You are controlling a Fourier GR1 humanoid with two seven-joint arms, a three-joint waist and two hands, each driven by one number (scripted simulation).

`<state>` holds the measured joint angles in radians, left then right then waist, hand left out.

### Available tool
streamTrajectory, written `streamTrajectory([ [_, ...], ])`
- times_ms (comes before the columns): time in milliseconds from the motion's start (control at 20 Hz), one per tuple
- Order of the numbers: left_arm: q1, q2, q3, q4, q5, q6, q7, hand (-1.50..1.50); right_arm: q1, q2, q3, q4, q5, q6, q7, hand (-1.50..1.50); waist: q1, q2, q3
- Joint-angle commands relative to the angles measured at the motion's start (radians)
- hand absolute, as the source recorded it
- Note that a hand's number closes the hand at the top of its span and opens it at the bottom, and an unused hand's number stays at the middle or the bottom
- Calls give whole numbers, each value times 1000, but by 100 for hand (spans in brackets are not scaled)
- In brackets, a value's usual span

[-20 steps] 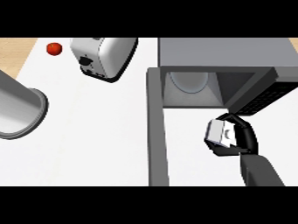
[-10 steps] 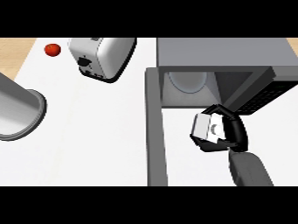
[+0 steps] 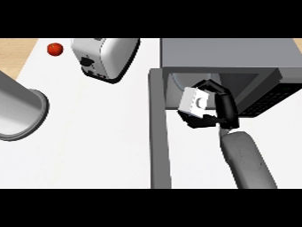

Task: Pick up the milk, place it into the microwave and close the microwave

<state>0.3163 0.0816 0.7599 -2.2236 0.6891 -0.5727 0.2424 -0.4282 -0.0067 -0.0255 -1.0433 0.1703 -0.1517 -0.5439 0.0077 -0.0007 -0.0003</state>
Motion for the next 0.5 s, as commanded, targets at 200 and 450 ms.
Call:
streamTrajectory([
  [200, -27, -21, -26, 52, -50, -47, -34, -150, -310, -14, -27, 289, 132, -160, 90, 150, 21, 8, 0],
  [450, 23, 17, 38, 73, 33, -69, -30, -150, -416, -50, -72, 485, 168, -246, 45, 150, 41, 11, 1],
])
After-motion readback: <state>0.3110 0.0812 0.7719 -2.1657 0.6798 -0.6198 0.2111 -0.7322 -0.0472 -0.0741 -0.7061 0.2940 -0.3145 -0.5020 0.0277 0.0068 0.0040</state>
